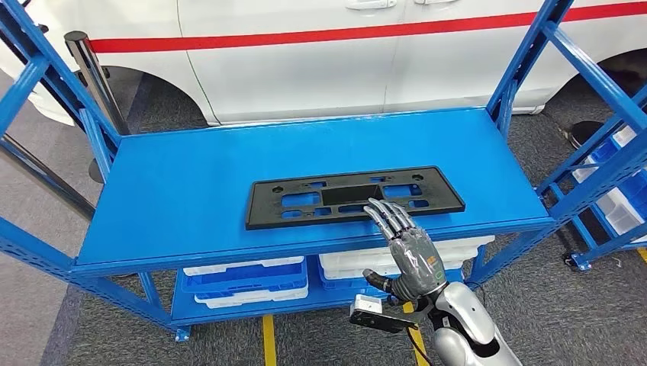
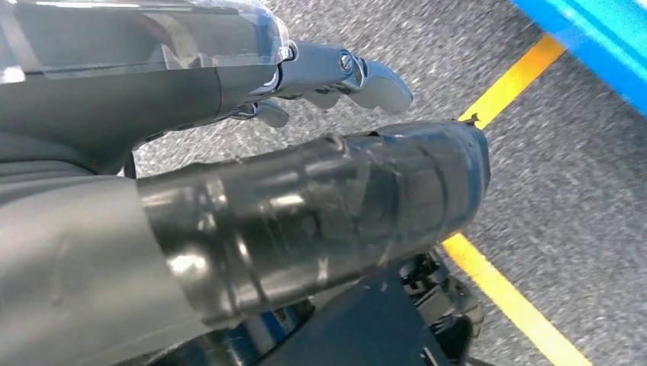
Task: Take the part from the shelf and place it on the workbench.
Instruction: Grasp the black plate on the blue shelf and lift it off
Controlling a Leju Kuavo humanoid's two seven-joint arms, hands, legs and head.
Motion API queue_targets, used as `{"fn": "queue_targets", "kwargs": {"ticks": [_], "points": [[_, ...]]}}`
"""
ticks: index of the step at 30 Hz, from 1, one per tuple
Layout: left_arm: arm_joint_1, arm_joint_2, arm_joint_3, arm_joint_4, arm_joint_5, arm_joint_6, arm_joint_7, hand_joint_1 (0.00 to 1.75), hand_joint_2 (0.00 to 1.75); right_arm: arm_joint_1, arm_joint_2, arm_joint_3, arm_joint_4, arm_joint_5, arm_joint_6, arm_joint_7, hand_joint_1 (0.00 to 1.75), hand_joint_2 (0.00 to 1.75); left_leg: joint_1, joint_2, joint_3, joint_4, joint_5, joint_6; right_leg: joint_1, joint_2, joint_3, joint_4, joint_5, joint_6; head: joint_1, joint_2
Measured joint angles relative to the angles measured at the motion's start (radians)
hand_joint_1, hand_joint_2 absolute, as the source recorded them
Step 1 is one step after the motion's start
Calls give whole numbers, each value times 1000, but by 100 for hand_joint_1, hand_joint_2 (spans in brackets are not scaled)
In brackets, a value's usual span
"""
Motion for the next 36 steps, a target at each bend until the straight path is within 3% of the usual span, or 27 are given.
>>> {"fn": "queue_targets", "kwargs": {"ticks": [2,6,7,9,11,12,13,15,17,20,22,25,26,27,29,31,32,36], "points": [[-1,0,0,0,0,0,0,0,0,-4,-4,2,2,2,2,2,0,175,-3,0,0,8,-12,-11,3,2,23,-51,4,-11,0,0],[-3,0,0,0,0,0,0,0,0,-7,-11,5,5,3,2,3,0,175,-3,2,-6,32,-37,-29,1,6,33,-61,-7,-34,-1,0],[-4,0,0,0,0,0,0,0,0,-8,-12,7,5,3,3,4,0,175,-2,2,-25,71,-57,-35,-1,5,39,-64,-9,-40,-1,0],[-4,0,0,0,0,0,0,0,0,-10,-13,10,6,4,8,4,0,175,2,3,-94,197,-105,-44,1,4,47,-65,-16,-46,-2,0],[-1,0,0,0,0,0,0,0,0,-10,-15,13,8,5,15,6,0,175,3,3,-159,291,-116,-46,3,4,55,-65,-23,-48,-2,0],[0,0,0,0,0,0,0,0,0,-11,-16,15,10,5,18,6,0,175,3,3,-169,289,-93,-43,4,4,61,-65,-28,-49,-2,0],[0,0,0,0,0,-1,1,0,0,-11,-17,16,12,5,21,7,0,175,2,3,-160,248,-52,-38,6,5,70,-65,-33,-48,-2,0],[-2,0,0,0,-1,-1,2,0,0,-14,-19,17,13,6,26,8,0,175,-4,3,-113,118,30,-20,9,6,86,-67,-44,-47,-1,0],[-4,2,0,0,-2,-2,2,0,0,-18,-22,18,15,6,33,12,0,175,-11,3,-79,37,55,-2,9,6,91,-70,-50,-40,0,0],[-5,2,0,0,-3,-3,3,0,0,-21,-29,22,19,7,38,17,0,175,-12,3,-63,6,50,8,7,4,94,-78,-52,-24,0,0],[-5,1,0,0,-3,-5,3,0,0,-24,-37,24,20,7,39,18,0,175,-5,5,-44,-20,56,11,8,2,84,-47,-71,-14,1,0],[-8,0,0,0,-5,-8,5,0,0,-25,-51,29,24,7,49,22,0,175,-1,5,-29,-29,50,17,2,2,-11,120,-137,-1,2,0],[-8,0,0,0,-6,-9,6,0,0,-23,-56,31,26,7,52,24,0,175,0,5,-27,-27,46,16,-1,1,-41,162,-141,4,2,0],[-7,0,0,0,-6,-8,7,0,0,-22,-60,33,27,7,53,25,0,175,1,5,-24,-22,40,15,-5,1,-54,170,-126,9,2,0],[-6,0,0,0,-7,-8,7,0,0,-22,-67,37,29,7,54,27,0,175,5,3,-18,-8,25,7,-13,0,-28,83,-50,16,2,0],[-7,0,0,0,-8,-8,8,0,0,-24,-71,40,30,7,56,28,0,175,6,2,-19,12,6,-6,-15,1,13,-15,-7,16,3,0],[-7,0,0,0,-8,-8,8,0,0,-25,-72,41,30,7,57,29,0,175,4,2,-21,20,0,-12,-14,1,22,-37,-5,11,4,0],[-8,1,0,0,-11,-5,10,0,0,-29,-75,46,29,-6,70,28,0,175,3,2,-26,32,-14,-26,-11,4,26,-44,-15,-15,4,0]]}}
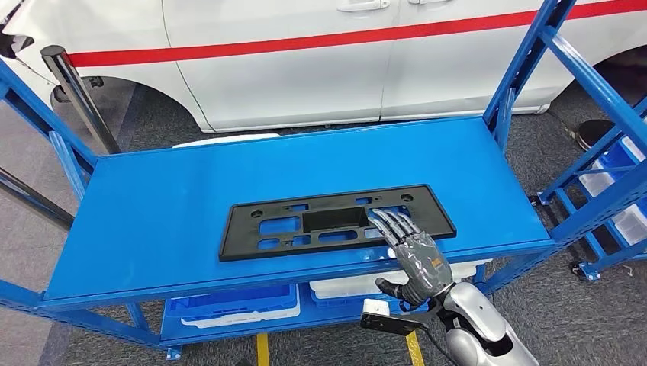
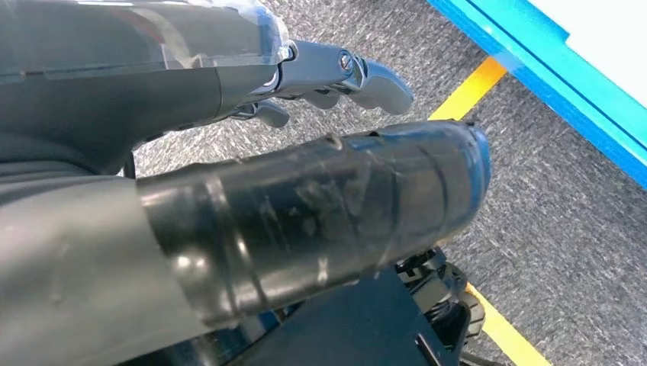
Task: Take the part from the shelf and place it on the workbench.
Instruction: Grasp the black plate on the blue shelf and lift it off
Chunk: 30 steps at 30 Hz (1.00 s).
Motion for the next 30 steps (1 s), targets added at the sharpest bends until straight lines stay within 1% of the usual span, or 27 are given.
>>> {"fn": "queue_targets", "kwargs": {"ticks": [1,2,4,5,6,7,8,9,10,11,12,13,15,16,17,18,19,20,21,22,23,24,25,26,27,28,30], "points": [[-1,0,0,0,-2,3,1,0,0,-4,-1,1,0,-6,9,-2,0,175,1,0,-9,25,-16,-4,-1,-1,3,-2,-1,-6,0,0],[-2,0,0,0,-4,6,3,0,0,-10,-2,2,-1,-12,21,-6,0,175,3,1,-28,70,-40,-9,-3,-1,6,-4,-2,-11,0,0],[-3,0,0,0,-11,12,8,0,0,-28,-2,10,0,-21,48,-10,0,175,5,1,-94,202,-95,-16,-1,-2,9,-4,-4,-17,-1,0],[-3,0,0,0,-17,16,12,0,0,-40,-2,16,3,-23,62,-11,0,175,5,1,-126,257,-109,-16,1,-2,10,-4,-5,-18,-1,0],[-4,0,0,0,-22,21,16,0,0,-52,-1,24,6,-24,75,-11,0,175,5,1,-146,283,-105,-15,3,-2,11,-4,-6,-20,-1,0],[-4,0,0,0,-28,26,20,0,0,-66,0,33,11,-25,87,-11,0,175,5,1,-147,271,-82,-12,5,-1,14,-4,-8,-21,-1,0],[-6,0,0,0,-34,30,24,0,0,-83,2,43,16,-26,100,-11,0,175,4,1,-131,222,-43,-6,7,0,18,-4,-9,-22,-1,0],[-9,0,0,0,-40,32,28,0,0,-101,6,53,23,-27,113,-10,0,175,1,1,-104,150,-1,2,8,1,21,-5,-11,-22,-1,0],[-12,0,0,0,-45,34,31,0,0,-121,10,64,31,-28,125,-10,0,175,-2,1,-77,86,29,10,10,2,23,-5,-12,-21,0,0],[-16,0,0,0,-49,35,33,0,0,-141,14,75,40,-29,135,-9,0,175,-6,1,-56,35,47,18,11,2,24,-6,-12,-18,-1,0],[-19,0,0,0,-51,36,35,0,0,-158,18,85,49,-30,141,-8,0,175,-9,1,-45,9,51,23,10,2,23,-8,-11,-15,-1,0],[-22,0,0,0,-53,36,37,0,0,-171,21,94,56,-31,145,-7,0,175,-11,0,-42,2,48,25,10,1,22,-11,-10,-9,-1,0],[-22,0,0,0,-55,37,37,0,0,-185,24,105,67,-32,147,-6,0,175,-8,0,-35,-16,55,28,10,-3,26,-16,-9,2,-1,0],[-21,-1,0,0,-56,38,37,0,0,-192,25,109,70,-33,147,-6,0,175,-5,0,-29,-28,60,31,11,-4,23,-7,-17,6,-1,0],[-22,-1,0,0,-57,39,37,0,0,-200,25,113,74,-34,147,-5,0,175,-2,1,-24,-39,66,34,12,-4,10,22,-37,9,0,0],[-23,-2,0,0,-57,40,37,0,0,-206,25,118,78,-35,147,-5,0,175,-1,2,-21,-44,68,36,11,-5,-13,71,-64,11,0,0],[-24,-2,0,0,-58,41,37,0,0,-211,25,123,83,-37,148,-4,0,175,-2,2,-20,-46,68,38,11,-4,-45,134,-94,13,0,0],[-24,-2,0,0,-59,41,38,0,0,-213,25,129,89,-39,150,-4,0,175,-2,2,-20,-45,68,40,11,-4,-76,193,-116,15,0,0],[-23,-3,0,0,-60,41,39,0,0,-216,25,135,94,-43,156,-3,0,175,-3,2,-20,-43,66,40,10,-4,-96,230,-122,17,0,0],[-22,-3,0,0,-63,41,40,0,0,-224,25,144,100,-50,166,-2,0,175,-2,1,-20,-41,65,39,9,-4,-100,232,-108,19,0,0],[-22,-3,0,0,-66,41,43,0,0,-238,26,155,106,-59,181,-1,0,175,-2,1,-20,-36,62,37,7,-4,-85,194,-76,20,0,0],[-22,-4,0,0,-70,41,45,0,0,-257,28,166,113,-71,198,1,0,175,-1,1,-20,-30,57,33,4,-5,-56,132,-39,21,0,0],[-24,-4,0,0,-74,41,47,0,0,-282,30,180,123,-85,218,2,0,175,-3,1,-23,-22,52,28,3,-5,-28,71,-14,21,0,0],[-25,-5,0,0,-78,41,49,0,0,-307,34,193,133,-99,237,4,0,175,-5,1,-27,-12,46,23,2,-4,-8,26,2,19,0,0],[-27,-5,0,0,-82,41,52,0,0,-332,39,206,145,-113,257,4,0,175,-6,2,-30,-6,43,18,3,-3,2,3,5,15,0,0],[-29,-5,0,0,-84,41,54,0,0,-356,44,220,157,-126,275,5,0,175,-8,2,-34,-3,42,13,6,-2,2,0,0,10,-1,0],[-30,-5,0,0,-89,42,55,0,0,-396,52,242,178,-147,303,7,0,175,-7,1,-36,0,41,5,6,-2,0,-2,4,-2,-1,0]]}}
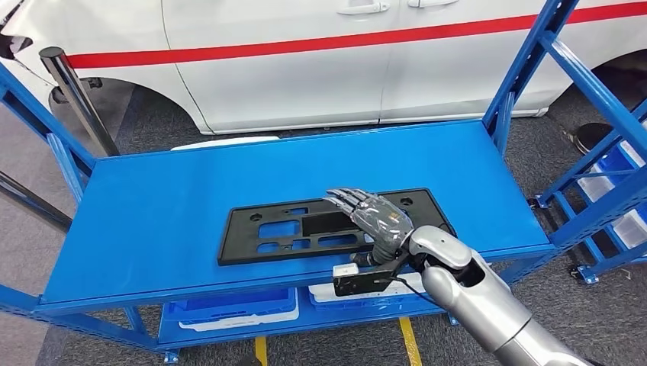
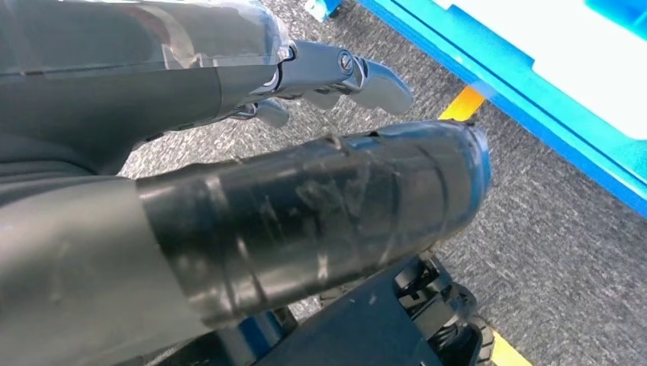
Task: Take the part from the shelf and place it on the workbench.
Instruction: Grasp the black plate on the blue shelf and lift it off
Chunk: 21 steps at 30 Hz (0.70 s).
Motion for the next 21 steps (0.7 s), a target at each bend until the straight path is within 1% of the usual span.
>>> {"fn": "queue_targets", "kwargs": {"ticks": [1,2,3,5,6,7,8,9,10,11,12,13,14,16,17,18,19,20,21], "points": [[0,0,0,0,-2,0,0,0,0,-19,4,9,9,-9,8,1,0,175,1,0,-4,9,-8,-5,-1,-1,1,-2,2,-6,0,0],[-1,0,0,0,-3,0,0,0,0,-37,9,18,18,-17,15,1,0,175,3,0,-15,34,-24,-11,-4,-1,1,-4,3,-11,-1,0],[-1,0,0,0,-4,0,0,0,0,-53,15,28,26,-24,20,1,0,175,5,0,-35,78,-50,-16,-5,-2,2,-5,4,-15,-1,0],[-2,0,0,0,-4,1,0,0,0,-74,22,46,43,-33,26,1,0,175,9,0,-97,206,-107,-25,-4,-3,2,-6,4,-19,-2,0],[-2,0,0,0,-4,1,0,0,0,-79,24,53,51,-36,27,1,0,175,10,0,-123,257,-121,-27,-3,-3,2,-6,3,-20,-2,0],[-1,0,0,0,-5,1,0,0,0,-82,25,60,58,-38,29,1,0,175,11,0,-136,276,-117,-28,-2,-4,3,-5,3,-21,-2,0],[0,0,0,0,-5,1,0,0,0,-87,26,67,64,-38,31,1,0,175,11,0,-129,256,-94,-26,-2,-3,3,-5,2,-21,-2,0],[0,0,0,0,-6,1,0,0,0,-94,27,74,70,-38,34,1,0,175,12,0,-103,198,-57,-23,-2,-2,5,-5,2,-20,-2,0],[-1,0,0,0,-7,1,0,0,0,-103,29,80,75,-38,37,1,0,175,11,0,-70,125,-22,-17,-2,-1,7,-6,1,-19,-2,0],[-2,0,0,0,-7,1,1,0,0,-112,30,86,82,-39,39,1,0,175,8,0,-39,60,2,-12,-1,1,8,-6,1,-16,-2,0],[-3,0,0,0,-7,1,1,0,0,-120,31,92,89,-40,41,1,0,175,6,-1,-18,16,15,-7,0,2,8,-8,1,-12,-2,0],[-3,0,0,0,-7,2,2,0,0,-126,31,97,96,-42,43,1,0,175,3,-1,-10,-3,15,-3,0,2,8,-10,2,-7,-1,0],[-3,0,0,0,-7,2,2,0,0,-130,31,103,105,-46,44,0,0,175,1,-2,-8,-8,14,0,1,3,9,-14,4,-1,-1,0],[-2,0,0,0,-8,3,2,0,0,-137,31,115,120,-56,47,-3,0,175,5,-2,-3,-22,22,9,2,1,10,-17,2,11,-1,0],[-2,0,0,0,-8,3,2,0,0,-144,31,121,129,-62,48,-5,0,175,7,-1,1,-30,27,15,2,0,2,0,-11,14,0,0],[-2,0,0,0,-8,3,2,0,0,-150,31,126,137,-67,49,-6,0,175,9,0,4,-37,32,21,3,0,-14,35,-34,16,0,0],[-2,-1,0,0,-7,3,2,0,0,-156,31,131,145,-73,50,-8,0,175,9,1,4,-40,33,24,2,-1,-41,92,-64,17,1,0],[-2,-1,0,0,-7,3,1,0,0,-158,30,136,152,-77,51,-10,0,175,8,2,4,-40,33,26,2,-1,-74,160,-94,18,1,0],[-1,-1,0,0,-7,3,1,0,0,-158,29,142,158,-81,51,-12,0,175,7,2,4,-39,32,28,2,-1,-102,217,-113,20,1,0]]}}
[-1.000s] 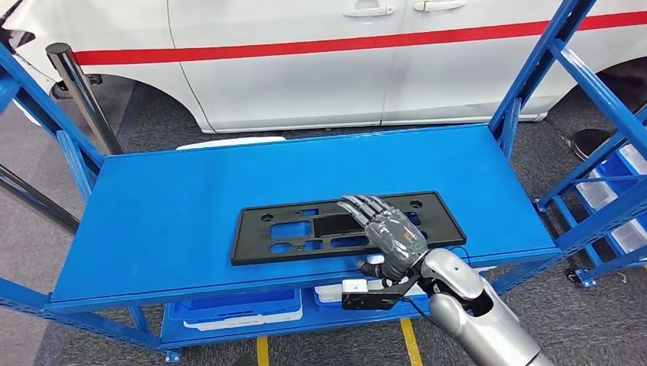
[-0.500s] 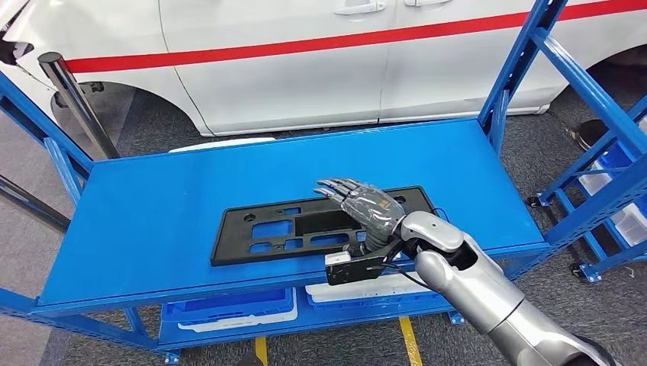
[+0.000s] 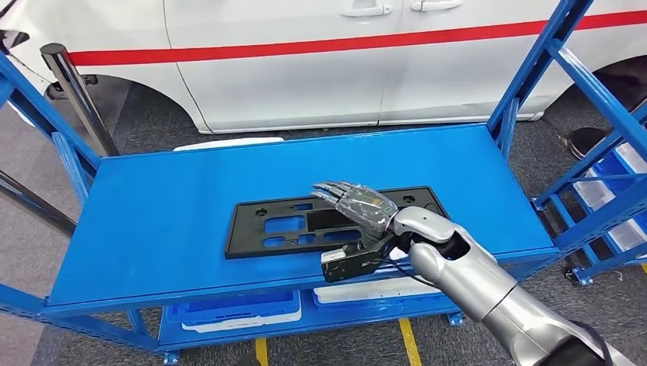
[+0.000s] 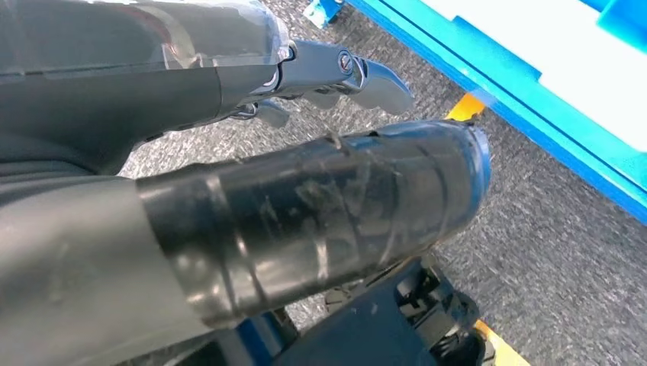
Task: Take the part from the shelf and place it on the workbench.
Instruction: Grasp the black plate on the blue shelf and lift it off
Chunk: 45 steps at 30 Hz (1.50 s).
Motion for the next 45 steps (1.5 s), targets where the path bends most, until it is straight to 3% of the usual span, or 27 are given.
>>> {"fn": "queue_targets", "kwargs": {"ticks": [1,2,4,6,11,13,15,17,18,20,22,24,26,28,30,31,32,33,34,36,38,40,42,45], "points": [[1,0,0,0,0,0,0,0,0,1,-1,6,5,-4,-1,-2,0,175,-1,0,0,2,-1,1,0,0,-17,31,-1,1,0,0],[2,0,0,0,1,0,-1,0,0,2,-2,10,8,-7,-2,-5,0,175,-1,-1,0,5,-3,1,-1,0,-14,22,17,1,0,0],[3,-1,0,0,2,1,-1,0,0,0,-5,16,11,-12,-8,-8,0,175,-1,-3,0,16,-11,-3,-2,-1,38,-94,85,-2,0,0],[3,-2,0,0,3,2,-1,0,0,-3,-8,19,10,-16,-12,-9,0,175,-5,-4,-4,29,-20,-11,1,-1,88,-199,121,-8,0,0],[4,-2,0,0,6,4,-2,0,0,-3,-13,24,1,-17,-14,-9,0,175,-4,-4,-14,49,-37,-35,1,1,99,-228,126,-31,-1,0],[5,-2,0,0,8,5,-3,0,0,-3,-16,25,-15,-18,-14,-9,0,175,-1,-3,-49,129,-86,-46,-2,1,102,-232,128,-39,-2,0],[6,-2,0,0,10,6,-4,0,0,-1,-17,29,-28,-19,-12,-9,0,175,3,-3,-107,252,-140,-54,-2,1,101,-232,127,-43,-2,0],[8,-2,0,0,12,6,-5,0,0,4,-20,35,-37,-23,-10,-8,0,175,5,-3,-132,299,-138,-55,-1,1,102,-231,126,-43,-2,0],[8,-2,0,0,14,6,-5,0,0,6,-22,37,-42,-26,-9,-8,0,175,5,-3,-119,270,-112,-53,-1,1,103,-231,126,-43,-2,0],[8,-1,0,0,17,6,-7,0,0,8,-25,41,-49,-28,-8,-8,0,175,3,-3,-54,135,-46,-42,0,3,105,-232,126,-41,-2,0],[6,-1,0,0,19,6,-8,0,0,9,-30,47,-50,-28,-9,-7,0,175,-3,-3,-7,39,-19,-30,1,4,105,-235,127,-33,-1,0],[6,-2,0,0,19,6,-10,0,0,12,-34,56,-49,-28,-9,-7,0,175,-8,-4,0,19,-20,-24,0,3,105,-240,130,-22,-1,0],[7,-2,0,0,20,6,-10,0,0,13,-39,62,-47,-28,-10,-7,0,175,-2,-3,8,3,-11,-14,1,2,104,-235,123,-11,-1,0],[6,-2,0,0,20,7,-11,0,0,12,-45,66,-46,-28,-10,-7,0,175,3,0,17,-13,-3,-4,3,2,74,-168,80,-6,0,0],[6,-2,0,0,20,7,-12,0,0,17,-50,71,-45,-27,-11,-6,0,175,0,1,17,-14,-3,1,3,2,16,-43,22,-2,0,0],[7,-2,0,0,21,7,-14,0,0,20,-53,74,-43,-24,-12,-3,0,175,0,1,16,-12,-4,2,2,1,-7,4,9,0,0,0],[7,-2,0,0,22,7,-15,0,0,23,-56,78,-41,-21,-13,-1,0,175,0,0,16,-10,-5,2,1,1,-15,18,15,2,0,0],[8,-2,0,0,23,7,-18,0,0,25,-59,81,-38,-16,-16,3,0,175,0,-1,16,-6,-7,0,-1,1,-5,-5,39,4,0,0],[8,-2,0,0,25,7,-19,0,0,25,-61,84,-35,-10,-21,7,0,175,1,-2,16,0,-11,-2,-4,0,23,-61,74,6,0,0],[8,-3,0,0,29,7,-21,0,0,25,-64,87,-27,8,-40,15,0,175,-1,-3,10,18,-23,-11,-5,0,79,-176,117,3,0,0],[7,-3,0,0,33,7,-22,0,0,27,-65,89,-15,31,-63,22,0,175,-4,-4,3,30,-30,-21,-2,1,98,-218,119,-6,-1,0],[8,-3,0,0,36,7,-23,0,0,31,-67,89,1,52,-86,30,0,175,-4,-3,2,31,-31,-29,-1,1,97,-222,121,-18,-1,0],[8,-3,0,0,38,7,-23,0,0,32,-68,89,17,78,-110,37,0,175,-2,-3,-8,55,-51,-38,-4,1,100,-227,124,-29,-2,0],[8,-3,0,0,41,7,-23,0,0,35,-66,87,41,119,-146,48,0,175,2,-2,-82,216,-135,-52,-6,0,103,-231,124,-38,-3,0]]}}
